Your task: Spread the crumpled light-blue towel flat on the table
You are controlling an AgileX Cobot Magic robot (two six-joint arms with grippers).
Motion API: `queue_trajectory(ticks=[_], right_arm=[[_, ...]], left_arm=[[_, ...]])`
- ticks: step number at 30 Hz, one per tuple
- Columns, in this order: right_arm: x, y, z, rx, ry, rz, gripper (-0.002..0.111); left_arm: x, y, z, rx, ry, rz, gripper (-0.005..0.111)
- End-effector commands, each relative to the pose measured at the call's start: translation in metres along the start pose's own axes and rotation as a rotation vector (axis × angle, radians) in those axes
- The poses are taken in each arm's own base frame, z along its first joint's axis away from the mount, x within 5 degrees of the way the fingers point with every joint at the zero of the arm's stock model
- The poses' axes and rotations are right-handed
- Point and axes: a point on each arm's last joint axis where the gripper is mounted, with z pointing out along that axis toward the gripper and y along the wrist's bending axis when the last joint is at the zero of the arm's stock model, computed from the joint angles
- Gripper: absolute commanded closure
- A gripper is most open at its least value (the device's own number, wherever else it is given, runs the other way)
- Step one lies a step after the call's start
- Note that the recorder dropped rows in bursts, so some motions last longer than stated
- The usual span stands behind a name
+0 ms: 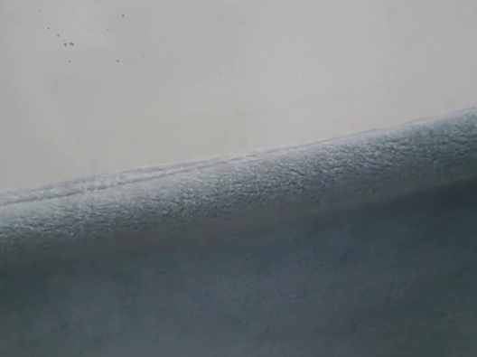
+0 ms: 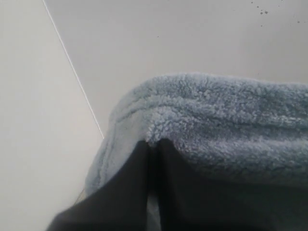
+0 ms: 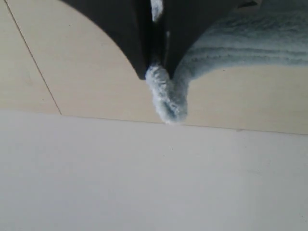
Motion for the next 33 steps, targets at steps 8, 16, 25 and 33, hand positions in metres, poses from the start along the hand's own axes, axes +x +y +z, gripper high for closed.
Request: queue_trajectory(ticks=[8,16,25,33], right_arm=[[0.002,0.001,0.012,0.012,0.092,-0.112,0.108],[0.002,0.012,0.065,-0.013,0.242,-0.201,0.108],[0.006,0.031,0.137,-0.070,0.289,-0.245,0.108],[0.040,0.051,0.214,-0.123,0.418,-0.260,0.108]], left_arm=[[0.007,-0.013,0.002,0.099,-0.021,0.026,0.103],[0.034,-0.040,0.021,0.146,0.136,0.071,0.103],[0.039,-0.069,0.045,0.199,0.254,0.114,0.103],[0.042,-0.099,0.079,0.187,0.341,0.224,0.103]])
